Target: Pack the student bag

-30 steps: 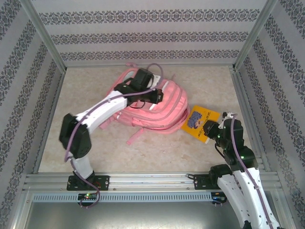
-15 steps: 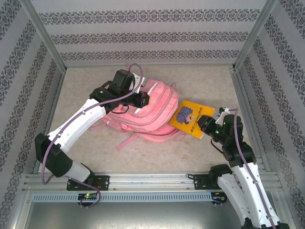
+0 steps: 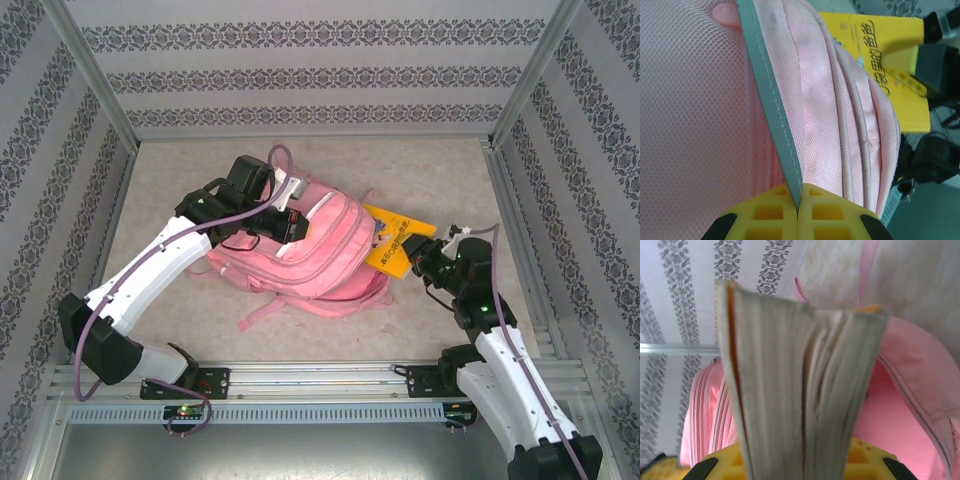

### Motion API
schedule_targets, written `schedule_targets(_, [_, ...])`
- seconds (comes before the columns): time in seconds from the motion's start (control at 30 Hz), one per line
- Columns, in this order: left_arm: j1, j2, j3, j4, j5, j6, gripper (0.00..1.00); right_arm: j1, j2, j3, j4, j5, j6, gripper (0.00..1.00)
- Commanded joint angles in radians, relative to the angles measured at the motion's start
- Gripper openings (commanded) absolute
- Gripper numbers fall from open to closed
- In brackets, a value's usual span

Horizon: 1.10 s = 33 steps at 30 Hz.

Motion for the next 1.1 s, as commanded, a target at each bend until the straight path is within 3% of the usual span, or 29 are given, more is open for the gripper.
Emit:
schedule_targets(0.0, [-0.010, -0.078, 0.003, -0.103, -0.129, 0.065, 0.38, 0.036, -0.009, -0.029, 0.284, -0.033, 0.237, 0.00])
schedule_targets(0.03, [-0.011, -0.098, -0.002, -0.100, -0.172, 0.062, 0.51, 0.059, -0.013, -0.036, 0.292, -0.010, 0.248, 0.00])
schedule_targets(0.07, [-0.013, -0.121, -0.010, -0.086, -0.198, 0.056, 0.57, 0.085, -0.017, -0.037, 0.292, 0.009, 0.247, 0.00])
schedule_targets(0.17, [-0.046, -0.164, -0.011, -0.047, -0.264, 0.051, 0.70, 0.159, -0.021, -0.037, 0.280, 0.064, 0.228, 0.00])
schedule_targets(0.3, [-0.132, -0.117, 0.056, -0.079, -0.355, 0.022, 0.70, 0.211, -0.018, -0.046, 0.294, 0.092, 0.227, 0.00])
schedule_targets(0.5, [-0.370, 0.029, 0.108, -0.072, -0.574, -0.015, 0.70, 0.238, -0.045, -0.056, 0.291, 0.137, 0.225, 0.00])
schedule_targets(0.63, [-0.442, 0.108, 0.108, -0.044, -0.669, -0.054, 0.72, 0.241, -0.055, -0.054, 0.286, 0.140, 0.225, 0.00])
schedule_targets(0.8, [-0.529, 0.184, 0.135, -0.062, -0.704, -0.064, 0.72, 0.245, -0.061, -0.056, 0.278, 0.141, 0.226, 0.00])
schedule_targets(1.07, [-0.648, 0.283, 0.176, -0.151, -0.971, -0.118, 0.74, 0.246, -0.067, -0.063, 0.276, 0.145, 0.235, 0.00])
